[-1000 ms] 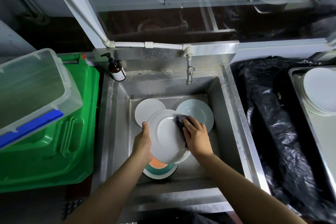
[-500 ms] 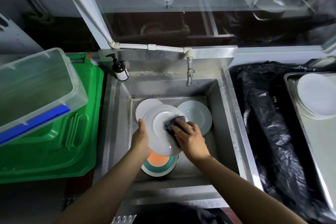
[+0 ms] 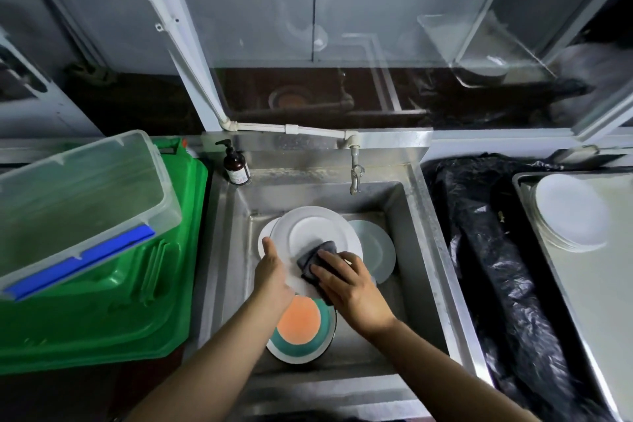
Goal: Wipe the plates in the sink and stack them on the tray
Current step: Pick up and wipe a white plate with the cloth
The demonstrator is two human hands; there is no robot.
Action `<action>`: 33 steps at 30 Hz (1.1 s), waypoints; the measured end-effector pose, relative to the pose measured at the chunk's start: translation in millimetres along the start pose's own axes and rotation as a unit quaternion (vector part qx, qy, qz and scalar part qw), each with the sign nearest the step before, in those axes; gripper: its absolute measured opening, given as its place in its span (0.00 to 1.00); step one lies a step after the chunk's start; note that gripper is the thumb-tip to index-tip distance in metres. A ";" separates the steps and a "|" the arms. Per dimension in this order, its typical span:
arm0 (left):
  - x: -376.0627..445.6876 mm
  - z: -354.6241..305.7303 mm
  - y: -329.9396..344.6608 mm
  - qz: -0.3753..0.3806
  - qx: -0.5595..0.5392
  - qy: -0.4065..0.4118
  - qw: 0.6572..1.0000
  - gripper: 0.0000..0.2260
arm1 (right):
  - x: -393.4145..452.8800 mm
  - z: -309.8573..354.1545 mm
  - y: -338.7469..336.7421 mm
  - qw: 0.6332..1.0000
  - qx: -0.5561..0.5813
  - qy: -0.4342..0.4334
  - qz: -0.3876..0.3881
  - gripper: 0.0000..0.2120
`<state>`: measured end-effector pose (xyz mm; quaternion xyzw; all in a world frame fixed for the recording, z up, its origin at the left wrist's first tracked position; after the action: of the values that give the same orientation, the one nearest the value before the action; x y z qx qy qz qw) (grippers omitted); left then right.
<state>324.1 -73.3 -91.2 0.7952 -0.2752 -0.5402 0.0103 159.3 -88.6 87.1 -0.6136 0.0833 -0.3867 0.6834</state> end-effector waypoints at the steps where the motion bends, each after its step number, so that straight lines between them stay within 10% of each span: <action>1: -28.5 -11.2 6.9 -0.025 0.007 0.019 0.999 0.44 | -1.6 -12.3 -2.7 1.000 0.003 0.029 -0.006 0.15; 8: -102.7 -31.6 37.4 -0.014 -0.010 0.083 0.996 0.29 | -5.6 -53.5 -22.5 0.978 -0.006 0.201 -0.048 0.15; 20: -130.4 9.7 56.1 -0.021 -0.087 0.062 0.994 0.41 | -23.2 -16.3 -48.6 0.996 -0.017 -0.085 -0.032 0.18; 33: -131.1 -25.5 11.6 0.007 0.085 0.083 0.993 0.26 | 0.4 -84.0 -34.4 0.981 0.027 0.192 0.004 0.15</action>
<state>306.5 -31.4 34.8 0.8332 -0.3239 -0.4472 -0.0308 95.4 -152.1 98.7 -0.5091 0.2050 -0.4962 0.6727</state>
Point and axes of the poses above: each hand's wrist, its own x-axis towards the middle knuckle, its own y-axis out of the palm, z = x × y, the point moved 8 cm from there along x, towards the middle knuckle, and after that the axes turned 10 degrees about -x, right-handed, at the moved point
